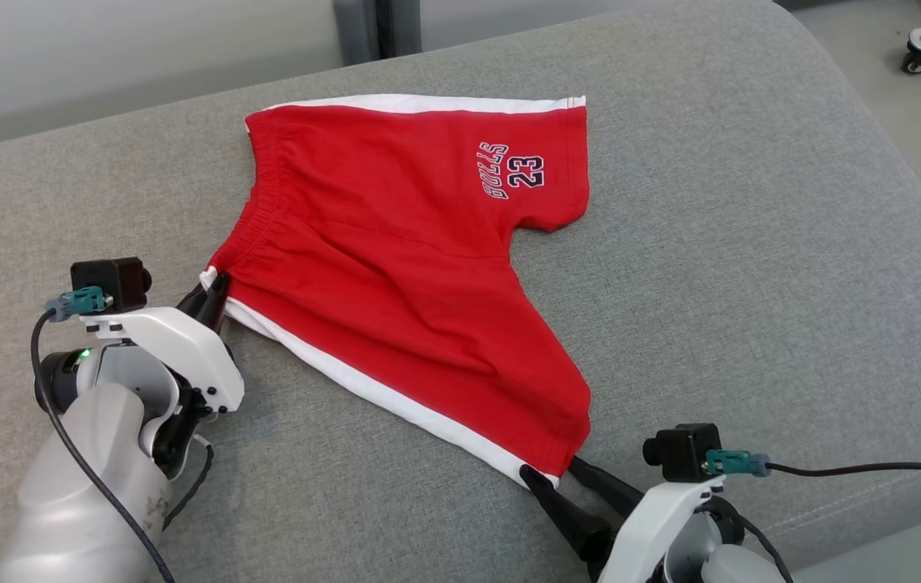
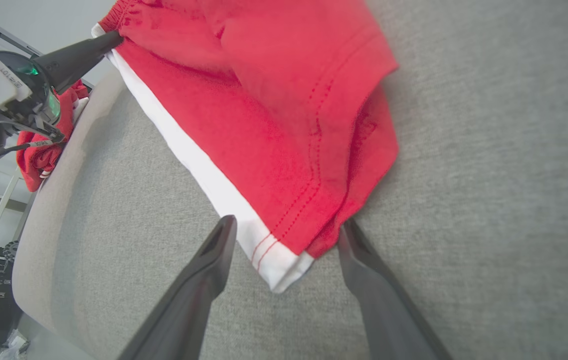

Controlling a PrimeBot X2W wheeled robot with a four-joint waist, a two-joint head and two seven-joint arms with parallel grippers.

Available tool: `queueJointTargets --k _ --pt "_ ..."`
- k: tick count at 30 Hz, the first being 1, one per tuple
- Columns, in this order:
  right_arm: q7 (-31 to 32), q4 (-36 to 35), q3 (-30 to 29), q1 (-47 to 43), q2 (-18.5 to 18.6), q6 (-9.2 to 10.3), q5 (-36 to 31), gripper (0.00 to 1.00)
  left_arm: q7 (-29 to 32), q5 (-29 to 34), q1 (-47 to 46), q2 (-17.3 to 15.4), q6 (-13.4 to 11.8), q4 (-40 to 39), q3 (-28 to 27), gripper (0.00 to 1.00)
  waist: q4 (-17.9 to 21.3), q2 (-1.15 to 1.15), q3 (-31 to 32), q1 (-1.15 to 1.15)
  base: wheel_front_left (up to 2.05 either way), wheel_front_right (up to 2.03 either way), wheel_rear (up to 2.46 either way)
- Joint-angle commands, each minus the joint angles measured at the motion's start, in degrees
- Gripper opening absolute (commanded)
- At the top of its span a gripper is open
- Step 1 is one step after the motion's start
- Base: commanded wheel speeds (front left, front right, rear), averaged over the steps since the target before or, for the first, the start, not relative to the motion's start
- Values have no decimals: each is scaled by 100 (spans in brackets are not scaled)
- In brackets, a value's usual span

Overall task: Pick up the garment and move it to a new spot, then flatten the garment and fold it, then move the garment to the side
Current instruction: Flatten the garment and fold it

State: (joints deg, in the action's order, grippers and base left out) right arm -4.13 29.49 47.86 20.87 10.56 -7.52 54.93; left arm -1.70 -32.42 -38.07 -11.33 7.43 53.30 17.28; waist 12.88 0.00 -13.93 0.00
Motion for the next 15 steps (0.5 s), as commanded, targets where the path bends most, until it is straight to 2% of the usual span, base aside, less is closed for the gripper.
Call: queueJointTargets --k 1,7,8,9,10,11,15 --pt "40 180 117 -11 -66 6 23 100 -11 -74 -58 -54 4 -23 -22 0 -18 0 0 0 0 0 0" --pt "140 490 343 116 -141 13 145 100 -6 -143 -159 -88 4 -37 32 0 -89 0 -26 0 0 0 0" --pt "176 542 391 129 -160 17 158 93 -14 -151 -157 -91 4 -29 43 0 -101 0 -21 0 0 0 0" --pt "204 567 450 141 -181 17 180 43 -26 -159 -154 -90 4 -15 49 0 -112 0 -13 0 0 0 0" --pt "209 569 524 159 -198 17 184 26 -31 -170 -155 -86 4 0 55 0 -121 0 -8 0 0 0 0" --pt "173 566 578 176 -212 9 198 0 -40 -180 -161 -82 4 12 61 0 -127 0 -5 0 0 0 0" --pt "24 564 703 274 -164 5 277 0 -51 -210 -158 -68 5 39 90 0 -147 0 26 0 0 0 0"
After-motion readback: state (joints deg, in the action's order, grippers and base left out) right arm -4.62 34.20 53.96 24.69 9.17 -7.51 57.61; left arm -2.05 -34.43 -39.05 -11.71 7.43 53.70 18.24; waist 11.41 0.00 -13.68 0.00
